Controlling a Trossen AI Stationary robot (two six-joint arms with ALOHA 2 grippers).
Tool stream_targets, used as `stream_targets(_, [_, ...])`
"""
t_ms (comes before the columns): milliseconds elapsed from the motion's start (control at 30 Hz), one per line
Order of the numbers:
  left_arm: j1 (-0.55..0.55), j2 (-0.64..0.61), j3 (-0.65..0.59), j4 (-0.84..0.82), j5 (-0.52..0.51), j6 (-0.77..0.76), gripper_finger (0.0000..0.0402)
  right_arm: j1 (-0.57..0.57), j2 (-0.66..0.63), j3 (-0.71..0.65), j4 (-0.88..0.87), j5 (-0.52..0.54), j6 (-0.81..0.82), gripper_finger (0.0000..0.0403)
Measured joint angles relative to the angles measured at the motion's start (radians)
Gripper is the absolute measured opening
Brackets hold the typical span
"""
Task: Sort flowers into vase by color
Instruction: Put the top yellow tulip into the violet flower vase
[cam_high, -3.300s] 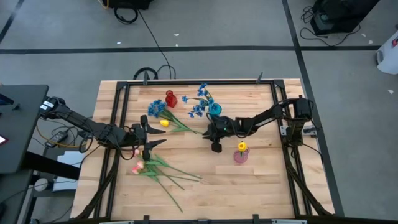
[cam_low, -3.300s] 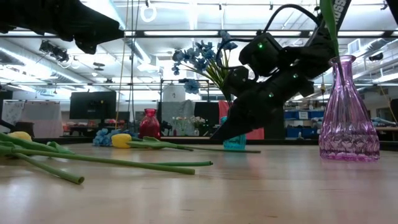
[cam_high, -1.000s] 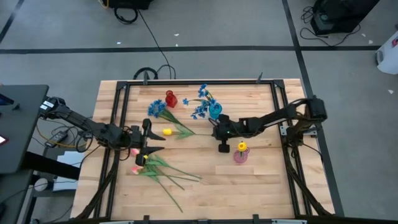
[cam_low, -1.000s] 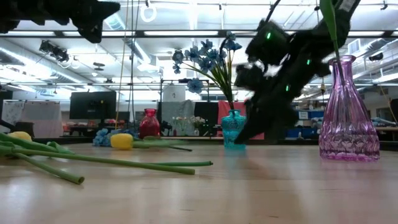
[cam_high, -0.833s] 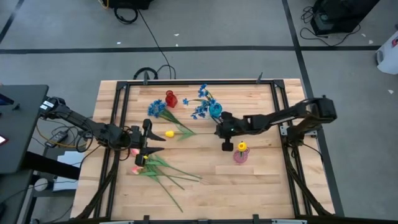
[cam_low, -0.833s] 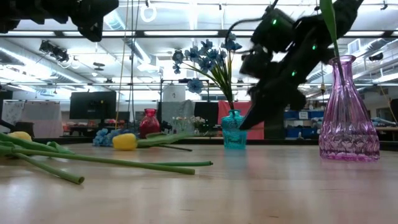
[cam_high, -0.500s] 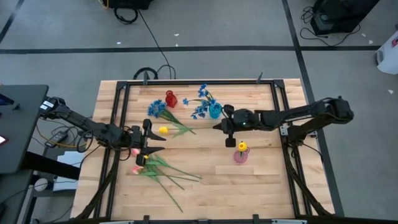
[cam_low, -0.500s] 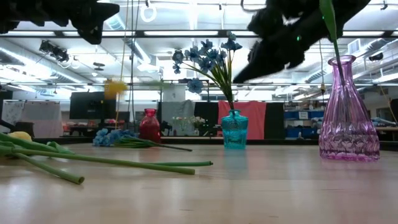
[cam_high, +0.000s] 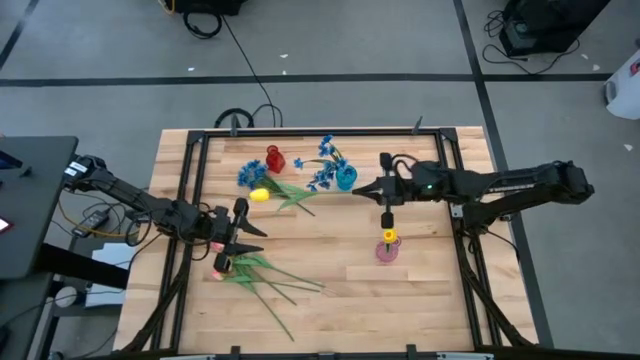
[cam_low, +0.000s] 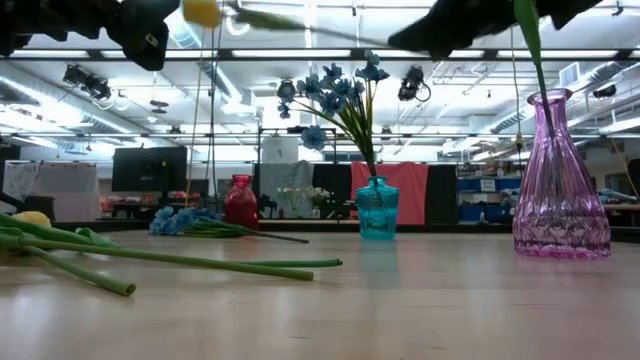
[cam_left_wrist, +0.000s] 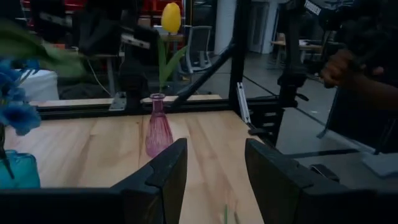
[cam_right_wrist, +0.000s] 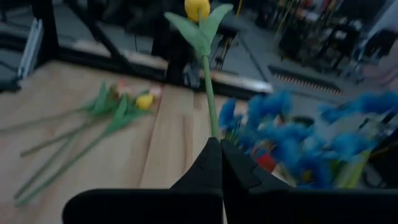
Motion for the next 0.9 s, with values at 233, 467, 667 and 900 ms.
stream_targets(233, [0.024, 0.16, 0.002, 0.272, -0.312, 0.006, 0.0168, -0.005, -0.037, 0.001, 0.157, -0.067, -0.002, 0.0002])
stream_targets(467, [0.066, 0.227, 0.075, 0.331, -0.323, 0.058, 0.0168, -0.005, -0.001, 0.001, 0.246, -0.048, 0.017, 0.0002])
stream_targets(667, [0.049, 0.238, 0.097, 0.199, -0.199, 0.029, 0.0168, -0.005, 0.022, 0.003, 0.103, -0.044, 0.117, 0.0029])
stream_targets(900, [0.045, 0.28, 0.097, 0.158, -0.195, 0.022, 0.0168, -0.01, 0.068, 0.001, -0.161, -0.051, 0.19, 0.0071])
